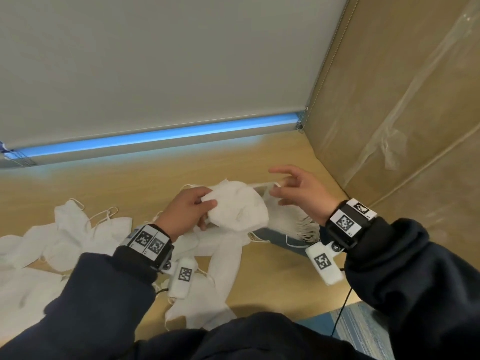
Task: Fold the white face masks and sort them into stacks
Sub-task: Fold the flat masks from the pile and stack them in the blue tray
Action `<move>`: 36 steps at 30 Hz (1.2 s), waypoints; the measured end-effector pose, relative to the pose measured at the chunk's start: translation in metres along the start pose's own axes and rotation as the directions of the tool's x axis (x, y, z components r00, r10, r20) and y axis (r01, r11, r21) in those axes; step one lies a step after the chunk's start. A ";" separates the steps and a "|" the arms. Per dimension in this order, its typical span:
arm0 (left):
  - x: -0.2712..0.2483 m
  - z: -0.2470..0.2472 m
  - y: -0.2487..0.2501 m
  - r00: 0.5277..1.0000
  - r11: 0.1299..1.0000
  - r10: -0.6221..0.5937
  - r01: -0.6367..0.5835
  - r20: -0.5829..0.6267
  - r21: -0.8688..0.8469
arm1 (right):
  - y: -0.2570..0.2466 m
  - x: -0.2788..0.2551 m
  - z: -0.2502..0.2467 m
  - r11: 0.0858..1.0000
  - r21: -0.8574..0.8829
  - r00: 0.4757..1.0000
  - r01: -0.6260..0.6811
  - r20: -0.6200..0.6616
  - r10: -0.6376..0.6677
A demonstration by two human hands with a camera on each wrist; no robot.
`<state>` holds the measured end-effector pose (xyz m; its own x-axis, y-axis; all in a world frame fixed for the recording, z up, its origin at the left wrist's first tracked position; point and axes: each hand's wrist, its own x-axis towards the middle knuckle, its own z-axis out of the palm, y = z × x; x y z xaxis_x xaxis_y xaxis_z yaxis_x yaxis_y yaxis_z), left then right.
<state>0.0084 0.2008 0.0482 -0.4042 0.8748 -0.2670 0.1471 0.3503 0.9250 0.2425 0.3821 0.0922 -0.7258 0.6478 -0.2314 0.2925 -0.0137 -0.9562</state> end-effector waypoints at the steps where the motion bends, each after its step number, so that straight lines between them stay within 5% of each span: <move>1: 0.002 0.005 -0.007 0.993 0.983 -0.107 0.099 -0.041 -0.152 | 0.002 0.000 -0.001 0.993 -0.113 0.999 0.031 -0.007 -0.032; 4: 0.001 0.008 -0.027 0.927 0.795 -0.366 0.270 -0.075 -0.542 | 0.022 -0.001 -0.016 0.774 -0.631 0.999 0.049 0.029 -0.040; 6: -0.002 0.007 -0.034 0.903 0.730 -0.419 0.275 -0.092 -0.625 | 0.041 -0.002 -0.024 0.582 -0.813 0.996 0.017 0.063 0.058; 7: -0.004 0.007 -0.033 0.902 0.744 -0.417 0.267 -0.114 -0.613 | 0.049 -0.001 -0.027 0.556 -0.831 0.994 -0.008 0.052 0.093; 10: -0.009 0.011 -0.016 0.944 0.896 -0.260 0.157 -0.203 -0.416 | 0.056 0.010 -0.036 0.673 -0.737 0.998 -0.065 -0.034 0.058; 13: -0.010 0.024 0.012 0.977 0.985 0.119 -0.138 -0.178 -0.099 | 0.047 0.021 -0.043 0.681 -0.732 0.999 -0.032 -0.017 0.028; 16: -0.004 0.049 0.034 0.882 0.841 0.469 -0.460 0.040 0.284 | 0.047 0.028 -0.048 0.681 -0.732 0.999 0.003 0.028 0.025; 18: 0.004 0.071 0.041 0.796 0.684 0.568 -0.598 0.211 0.417 | 0.049 0.030 -0.051 0.718 -0.696 0.999 -0.003 0.037 0.040; 23: 0.028 0.113 0.029 0.742 0.440 0.438 -0.670 0.508 0.599 | 0.048 0.034 -0.051 0.718 -0.695 0.997 -0.046 0.015 0.078; 26: 0.035 0.117 0.028 0.767 0.271 0.295 -0.640 0.570 0.719 | 0.049 0.032 -0.049 0.732 -0.678 0.996 -0.064 0.002 0.089; 29: 0.036 0.118 0.037 0.746 0.122 0.294 -0.650 0.598 0.750 | 0.052 0.027 -0.047 0.753 -0.654 0.997 -0.072 -0.024 0.074; 32: 0.036 0.114 0.039 0.753 0.221 0.356 -0.643 0.553 0.733 | 0.054 0.020 -0.043 0.780 -0.621 0.997 -0.079 -0.052 0.060; 34: 0.037 0.110 0.035 0.750 0.179 0.373 -0.635 0.546 0.751 | 0.054 0.010 -0.043 0.792 -0.607 0.992 -0.069 -0.125 -0.009; 36: 0.039 0.101 0.026 0.776 0.230 0.381 -0.605 0.502 0.762 | 0.050 -0.007 -0.043 0.842 -0.537 0.962 -0.056 -0.255 -0.099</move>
<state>0.0877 0.2778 0.0343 0.1952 0.9807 0.0098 0.9664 -0.1940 0.1688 0.2890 0.4092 0.0541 -0.5682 0.8187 -0.0825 0.6210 0.3609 -0.6958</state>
